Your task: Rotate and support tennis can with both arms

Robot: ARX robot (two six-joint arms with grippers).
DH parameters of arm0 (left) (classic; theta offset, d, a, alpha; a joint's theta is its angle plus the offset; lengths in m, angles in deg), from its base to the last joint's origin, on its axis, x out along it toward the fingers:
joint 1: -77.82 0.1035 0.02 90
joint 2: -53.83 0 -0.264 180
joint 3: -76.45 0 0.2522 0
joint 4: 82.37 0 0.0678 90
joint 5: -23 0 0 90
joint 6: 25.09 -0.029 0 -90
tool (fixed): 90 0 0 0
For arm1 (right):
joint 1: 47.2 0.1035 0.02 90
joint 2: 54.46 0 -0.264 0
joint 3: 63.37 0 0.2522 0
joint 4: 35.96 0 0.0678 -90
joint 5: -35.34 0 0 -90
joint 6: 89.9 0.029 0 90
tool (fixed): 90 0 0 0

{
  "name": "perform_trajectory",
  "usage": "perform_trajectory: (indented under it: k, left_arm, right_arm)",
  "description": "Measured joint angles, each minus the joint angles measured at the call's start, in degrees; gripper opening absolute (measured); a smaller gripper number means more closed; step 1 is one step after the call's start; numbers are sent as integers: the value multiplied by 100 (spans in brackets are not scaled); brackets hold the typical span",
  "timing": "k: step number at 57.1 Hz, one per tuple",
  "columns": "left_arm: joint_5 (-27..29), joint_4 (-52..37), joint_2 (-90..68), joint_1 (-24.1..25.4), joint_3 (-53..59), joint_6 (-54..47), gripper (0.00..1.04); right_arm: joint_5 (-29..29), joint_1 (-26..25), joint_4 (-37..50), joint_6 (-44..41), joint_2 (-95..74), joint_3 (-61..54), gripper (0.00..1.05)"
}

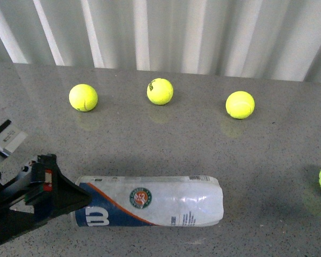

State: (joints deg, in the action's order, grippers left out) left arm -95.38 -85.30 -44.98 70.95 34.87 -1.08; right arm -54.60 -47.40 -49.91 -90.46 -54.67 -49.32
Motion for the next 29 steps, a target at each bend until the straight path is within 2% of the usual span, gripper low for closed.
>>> perform_trajectory:
  k: [10, 22, 29]
  left_arm:
    - [256, -1298, -466, -599, 70, 859, 98]
    - [879, -3034, -1366, -1281, 70, 1996, 97]
    - [1084, -3532, -1744, -1602, 70, 2455, 77]
  right_arm:
    - [0, 0, 0, 0, 0, 0, 98]
    - [0, 0, 0, 0, 0, 0, 98]
    - [0, 0, 0, 0, 0, 0, 98]
